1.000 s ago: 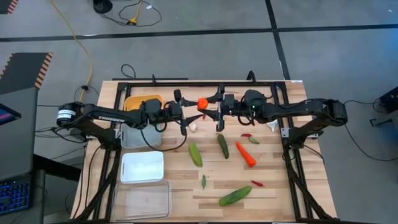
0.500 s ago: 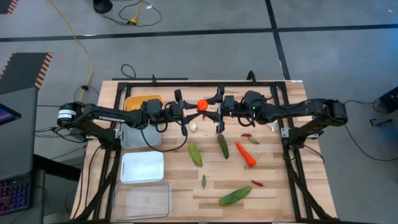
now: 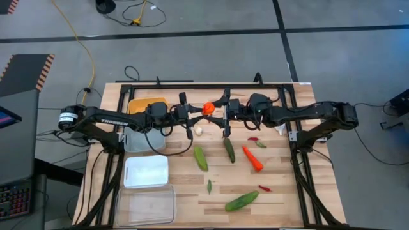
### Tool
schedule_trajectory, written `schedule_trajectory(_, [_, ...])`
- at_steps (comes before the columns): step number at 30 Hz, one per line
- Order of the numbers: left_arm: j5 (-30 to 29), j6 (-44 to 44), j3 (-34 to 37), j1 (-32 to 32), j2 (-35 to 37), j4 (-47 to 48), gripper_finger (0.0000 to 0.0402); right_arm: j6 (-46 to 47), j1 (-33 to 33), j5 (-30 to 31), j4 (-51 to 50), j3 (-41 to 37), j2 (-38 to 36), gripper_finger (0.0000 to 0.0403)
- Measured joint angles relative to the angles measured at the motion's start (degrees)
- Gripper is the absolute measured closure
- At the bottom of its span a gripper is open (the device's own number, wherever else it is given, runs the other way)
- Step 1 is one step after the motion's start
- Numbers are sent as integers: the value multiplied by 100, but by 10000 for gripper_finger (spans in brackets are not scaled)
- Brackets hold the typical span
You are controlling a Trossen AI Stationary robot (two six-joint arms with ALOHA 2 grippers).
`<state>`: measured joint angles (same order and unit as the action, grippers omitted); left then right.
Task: Sort produce into baskets
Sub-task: Put the top carrot into the orange bin
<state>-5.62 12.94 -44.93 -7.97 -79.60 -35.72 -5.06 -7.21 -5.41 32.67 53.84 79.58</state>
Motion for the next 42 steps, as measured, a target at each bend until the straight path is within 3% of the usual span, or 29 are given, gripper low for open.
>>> schedule_trajectory(6, [-449,-12,0,-109,382,1450,328,-13,-153,566,-1626,0,-639,143])
schedule_trajectory(15, [-1167,-181,0,-570,1398,4547,327,9,-350,619,-4160,0,-1347,143])
schedule_trajectory(27, [-1174,-1041,-2,-1236,2079,7926,327,195,-338,560,-5135,0,-1088,143])
schedule_trajectory(32, [-1221,-1110,10,-1425,2035,8701,327,210,-338,555,-5231,0,-834,143])
schedule_trajectory(42, [-1627,-1135,197,-1737,1861,8762,306,210,-295,551,-5220,0,-609,143])
